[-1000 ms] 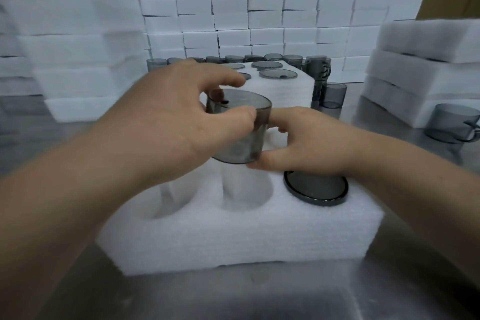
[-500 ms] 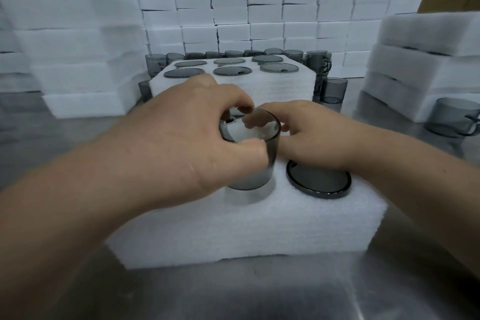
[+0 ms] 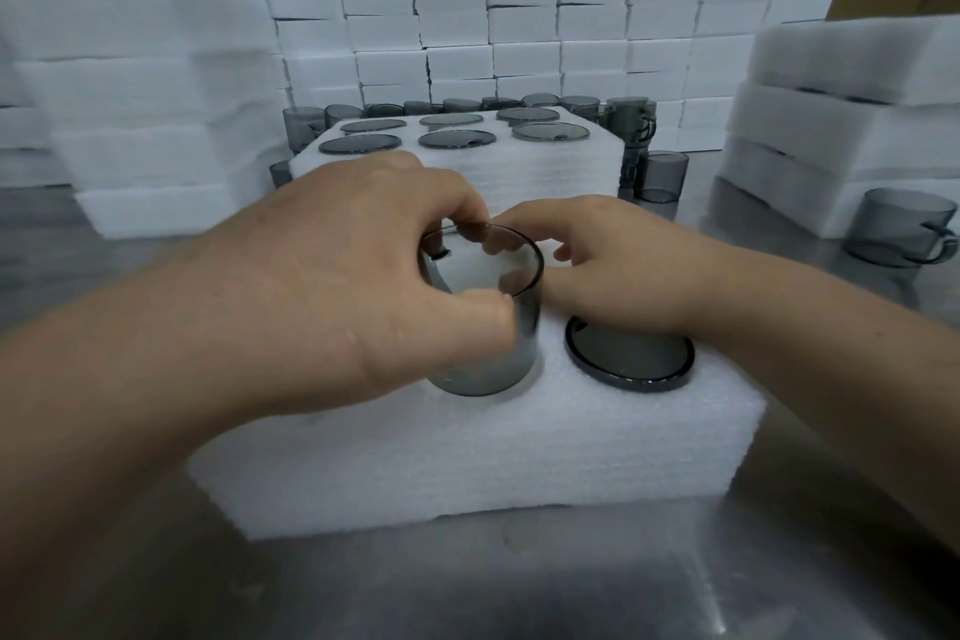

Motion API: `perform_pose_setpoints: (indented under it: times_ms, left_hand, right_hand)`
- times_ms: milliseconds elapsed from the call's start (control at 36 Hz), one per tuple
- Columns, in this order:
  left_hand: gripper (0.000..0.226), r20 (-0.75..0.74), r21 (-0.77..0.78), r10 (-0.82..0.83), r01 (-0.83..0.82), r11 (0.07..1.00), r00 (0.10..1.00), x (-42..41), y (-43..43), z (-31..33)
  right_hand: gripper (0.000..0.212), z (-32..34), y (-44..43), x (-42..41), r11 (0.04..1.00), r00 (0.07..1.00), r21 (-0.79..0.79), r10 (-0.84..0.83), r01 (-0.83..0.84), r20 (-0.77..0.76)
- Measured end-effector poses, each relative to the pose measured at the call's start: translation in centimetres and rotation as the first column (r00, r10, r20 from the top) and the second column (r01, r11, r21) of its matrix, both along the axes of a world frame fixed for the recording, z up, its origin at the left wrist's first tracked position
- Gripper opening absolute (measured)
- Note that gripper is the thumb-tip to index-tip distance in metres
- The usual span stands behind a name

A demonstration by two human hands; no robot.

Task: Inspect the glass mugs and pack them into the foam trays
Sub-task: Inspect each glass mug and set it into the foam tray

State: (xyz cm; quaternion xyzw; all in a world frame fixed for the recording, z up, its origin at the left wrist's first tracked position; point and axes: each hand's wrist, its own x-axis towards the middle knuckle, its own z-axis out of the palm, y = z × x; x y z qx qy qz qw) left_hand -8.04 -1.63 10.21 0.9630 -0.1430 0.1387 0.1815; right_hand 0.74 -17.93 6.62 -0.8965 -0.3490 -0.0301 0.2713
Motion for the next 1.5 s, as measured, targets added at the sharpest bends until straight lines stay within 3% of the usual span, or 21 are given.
perform_pose_setpoints:
  times_ms: [250, 472, 611, 750, 806, 861, 889, 917, 973, 1028, 1167, 1334, 1501]
  left_hand:
    - [0.054, -0.069, 0.077, 0.002, 0.003, 0.997, 0.998, 0.0, -0.2, -0.2]
    - [0.057, -0.153, 0.140, 0.000, 0.022, 0.990, 0.988, 0.3, 0.2, -0.2]
    - [0.055, -0.161, 0.116, 0.000, 0.019, 0.993, 0.987, 0.4, 0.0, -0.3]
    - [0.089, -0.031, -0.037, -0.009, 0.008, 0.999, 0.999, 0.5, -0.1, -1.1]
    - [0.074, -0.080, -0.098, -0.051, 0.043, 0.994, 0.996, 0.4, -0.5, -1.4]
    - [0.059, -0.183, -0.054, -0.114, 0.106, 0.993, 0.976, -0.4, -0.3, -2.5]
    - [0.116, -0.114, 0.002, -0.089, 0.090, 0.996, 0.990, 0.0, -0.2, -2.4]
    - [0.138, -0.183, 0.026, -0.065, 0.071, 0.997, 0.981, 0.0, -0.2, -2.2]
    - [0.093, -0.186, -0.033, -0.063, 0.058, 0.998, 0.981, 0.3, -0.7, -2.0]
    - [0.073, -0.217, -0.072, -0.037, 0.022, 0.997, 0.976, 0.7, -0.9, -2.1]
    - [0.068, -0.286, 0.046, 0.009, 0.004, 0.999, 0.958, 0.8, -1.2, -1.9]
    - [0.077, -0.286, 0.106, 0.041, -0.011, 0.994, 0.957, 0.8, -1.4, -2.0]
    - [0.083, -0.312, 0.153, 0.095, -0.049, 0.987, 0.945, 0.8, -1.5, -2.1]
  right_hand:
    - [0.041, -0.1, -0.2, 0.4, 1.000, 1.000, -0.023, -0.008, 0.008, 0.012]
    - [0.043, -0.1, -0.2, 0.3, 1.000, 1.000, -0.030, -0.002, 0.003, 0.023]
    - [0.056, 0.0, -0.1, 0.1, 1.000, 1.000, -0.020, 0.003, -0.003, 0.025]
    - [0.048, 0.0, 0.0, 0.0, 1.000, 1.000, -0.008, -0.002, 0.002, 0.030]
    - [0.039, 0.0, 0.0, 0.1, 1.000, 0.999, -0.014, 0.003, -0.002, 0.034]
    - [0.041, 0.0, -0.1, 0.1, 1.000, 0.999, -0.022, 0.007, -0.006, 0.035]
    - [0.045, 0.0, -0.1, 0.1, 1.000, 0.999, -0.026, 0.008, -0.007, 0.036]
    - [0.048, 0.0, -0.1, 0.1, 1.000, 0.999, -0.025, 0.009, -0.009, 0.036]
    - [0.052, 0.0, -0.1, 0.1, 1.000, 0.999, -0.018, 0.014, -0.014, 0.035]
    - [0.057, 0.0, -0.1, 0.0, 1.000, 0.999, -0.015, 0.016, -0.016, 0.035]
    - [0.057, 0.0, 0.0, 0.1, 1.000, 0.999, -0.010, 0.006, -0.006, 0.047]
    - [0.044, 0.0, -0.1, 0.1, 1.000, 0.999, -0.027, -0.006, 0.007, 0.049]
    - [0.053, 0.1, 0.1, -0.1, 1.000, 0.999, -0.022, -0.003, 0.004, 0.049]
